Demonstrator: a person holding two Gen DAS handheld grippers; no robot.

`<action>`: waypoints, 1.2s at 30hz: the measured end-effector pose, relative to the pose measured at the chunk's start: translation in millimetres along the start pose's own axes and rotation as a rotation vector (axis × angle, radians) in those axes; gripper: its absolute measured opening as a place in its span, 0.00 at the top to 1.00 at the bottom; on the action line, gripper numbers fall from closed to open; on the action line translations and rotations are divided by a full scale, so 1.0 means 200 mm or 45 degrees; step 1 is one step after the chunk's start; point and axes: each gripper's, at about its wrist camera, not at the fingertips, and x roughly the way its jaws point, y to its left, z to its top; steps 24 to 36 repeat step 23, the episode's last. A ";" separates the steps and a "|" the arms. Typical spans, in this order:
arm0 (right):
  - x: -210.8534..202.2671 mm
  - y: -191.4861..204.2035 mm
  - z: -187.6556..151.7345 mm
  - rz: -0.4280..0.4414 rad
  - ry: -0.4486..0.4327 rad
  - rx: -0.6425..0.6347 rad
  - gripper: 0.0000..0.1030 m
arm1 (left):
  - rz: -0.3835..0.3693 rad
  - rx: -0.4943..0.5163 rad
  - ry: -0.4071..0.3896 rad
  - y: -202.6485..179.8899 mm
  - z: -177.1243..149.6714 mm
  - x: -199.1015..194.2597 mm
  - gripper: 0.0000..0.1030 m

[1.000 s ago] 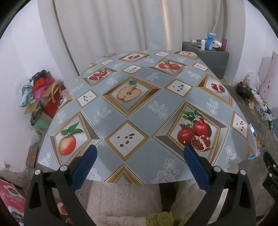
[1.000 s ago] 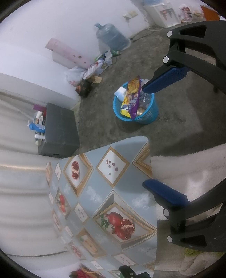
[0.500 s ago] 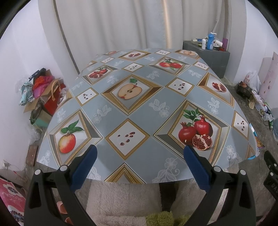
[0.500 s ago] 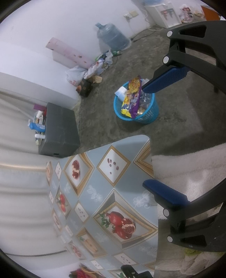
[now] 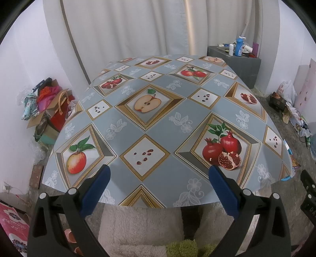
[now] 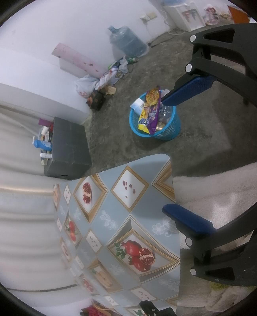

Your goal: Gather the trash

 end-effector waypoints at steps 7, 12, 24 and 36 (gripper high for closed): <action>0.00 0.00 0.00 0.002 0.001 0.001 0.08 | 0.001 -0.001 0.000 0.00 0.00 0.00 0.05; 0.00 0.00 0.00 0.002 0.001 0.001 0.08 | 0.000 0.000 0.000 0.00 0.00 0.00 0.05; 0.00 0.00 0.01 0.005 0.002 -0.001 0.08 | -0.001 -0.001 0.002 0.01 0.01 0.00 0.05; 0.00 0.00 0.01 0.005 0.002 -0.001 0.08 | -0.001 -0.001 0.002 0.01 0.01 0.00 0.05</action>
